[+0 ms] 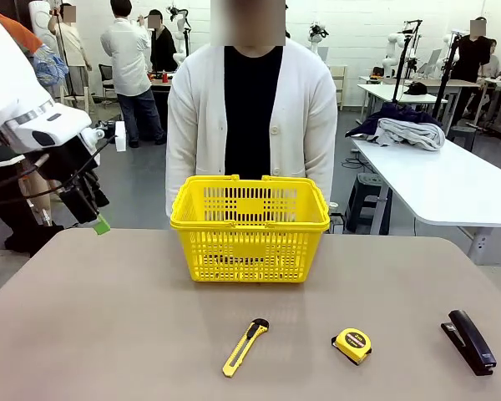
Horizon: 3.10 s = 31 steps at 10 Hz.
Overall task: Place the items the person wants into the basket.
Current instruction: Pick up the item the person points to and place it in the Market Basket.
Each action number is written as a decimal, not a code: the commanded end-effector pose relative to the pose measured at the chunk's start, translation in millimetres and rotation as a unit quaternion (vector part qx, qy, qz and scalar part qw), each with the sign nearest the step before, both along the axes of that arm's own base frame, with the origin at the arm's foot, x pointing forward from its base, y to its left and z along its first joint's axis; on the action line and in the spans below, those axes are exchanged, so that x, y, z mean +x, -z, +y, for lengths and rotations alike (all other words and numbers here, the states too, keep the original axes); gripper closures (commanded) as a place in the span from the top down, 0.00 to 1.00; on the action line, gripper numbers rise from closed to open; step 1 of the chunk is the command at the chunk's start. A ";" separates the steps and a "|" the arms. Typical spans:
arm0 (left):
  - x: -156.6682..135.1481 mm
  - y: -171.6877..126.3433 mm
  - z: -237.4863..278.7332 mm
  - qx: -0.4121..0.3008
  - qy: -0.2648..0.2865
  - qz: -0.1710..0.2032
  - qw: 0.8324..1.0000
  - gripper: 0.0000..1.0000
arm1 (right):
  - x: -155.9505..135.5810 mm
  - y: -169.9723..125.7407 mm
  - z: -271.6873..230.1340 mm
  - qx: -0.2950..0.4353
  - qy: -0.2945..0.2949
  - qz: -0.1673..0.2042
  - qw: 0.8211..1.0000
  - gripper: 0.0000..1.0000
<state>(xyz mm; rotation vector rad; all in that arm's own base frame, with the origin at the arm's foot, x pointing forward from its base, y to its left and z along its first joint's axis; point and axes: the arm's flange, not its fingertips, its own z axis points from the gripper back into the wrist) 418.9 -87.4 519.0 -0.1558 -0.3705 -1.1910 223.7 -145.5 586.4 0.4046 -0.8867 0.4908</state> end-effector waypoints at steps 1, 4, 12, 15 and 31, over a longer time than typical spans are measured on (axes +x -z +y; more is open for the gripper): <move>2.2 9.9 -1.0 -0.027 -0.018 -0.001 0.999 0.98 | 1.4 0.8 0.9 0.003 -0.002 -0.002 1.000 1.00; 2.9 9.9 1.7 -0.011 -0.012 0.006 1.000 0.98 | 1.4 0.8 0.9 0.003 -0.002 -0.002 1.000 1.00; -31.5 -29.2 50.9 -0.115 0.023 -0.027 0.993 0.99 | 1.4 0.8 0.9 0.003 -0.002 -0.002 1.000 1.00; -82.0 -70.9 125.4 -0.197 0.046 -0.069 0.977 0.99 | 1.4 0.8 0.9 0.003 -0.002 -0.002 1.000 1.00; -123.1 -41.9 245.7 -0.332 0.039 -0.069 0.940 0.99 | 1.4 0.8 0.9 0.003 -0.002 -0.002 1.000 1.00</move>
